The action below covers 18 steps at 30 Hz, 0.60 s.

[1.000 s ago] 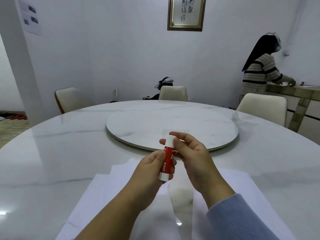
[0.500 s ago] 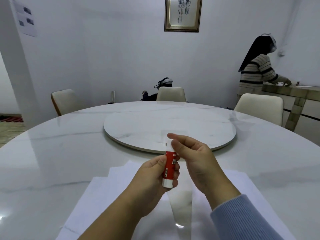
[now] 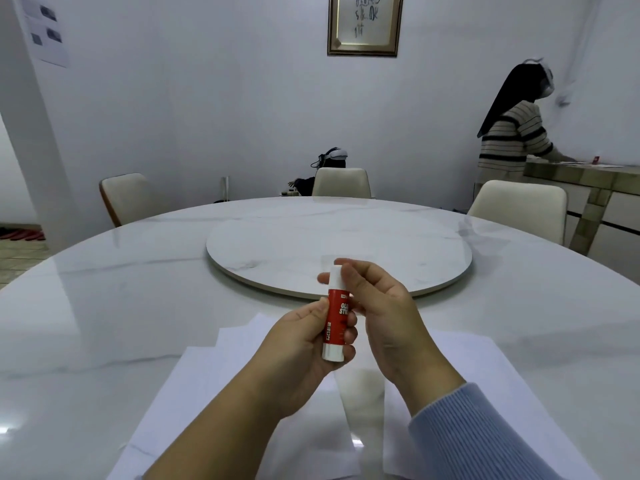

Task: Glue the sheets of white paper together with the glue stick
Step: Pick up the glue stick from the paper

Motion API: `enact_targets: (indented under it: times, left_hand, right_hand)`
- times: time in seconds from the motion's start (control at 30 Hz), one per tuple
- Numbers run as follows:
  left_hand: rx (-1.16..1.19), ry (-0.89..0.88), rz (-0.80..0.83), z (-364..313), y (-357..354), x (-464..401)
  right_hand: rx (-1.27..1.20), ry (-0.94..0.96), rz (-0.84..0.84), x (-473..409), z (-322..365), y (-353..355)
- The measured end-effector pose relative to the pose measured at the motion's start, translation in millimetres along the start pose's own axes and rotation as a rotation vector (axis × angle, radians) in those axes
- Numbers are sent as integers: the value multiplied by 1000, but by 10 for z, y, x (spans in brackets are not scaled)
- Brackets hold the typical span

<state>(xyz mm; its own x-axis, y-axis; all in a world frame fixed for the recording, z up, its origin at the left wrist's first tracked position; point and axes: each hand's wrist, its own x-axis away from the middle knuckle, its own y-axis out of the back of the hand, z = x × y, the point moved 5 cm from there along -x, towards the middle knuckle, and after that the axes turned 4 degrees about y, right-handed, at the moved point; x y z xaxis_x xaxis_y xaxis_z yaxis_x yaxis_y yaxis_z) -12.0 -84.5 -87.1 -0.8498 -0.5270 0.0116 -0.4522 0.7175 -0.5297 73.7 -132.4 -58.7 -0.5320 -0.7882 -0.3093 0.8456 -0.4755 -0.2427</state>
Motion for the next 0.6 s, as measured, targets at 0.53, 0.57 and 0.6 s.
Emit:
enact_targets:
  times: [0.53, 0.57, 0.6]
  left_hand:
    - [-25, 14, 39, 22, -6, -5]
    - [-15, 16, 32, 18, -2, -6]
    - [-3, 20, 26, 18, 1, -10]
  right_hand:
    - [38, -13, -51, 9, 42, 58]
    - [9, -30, -28, 13, 37, 52]
    - [-12, -45, -7, 18, 24, 42]
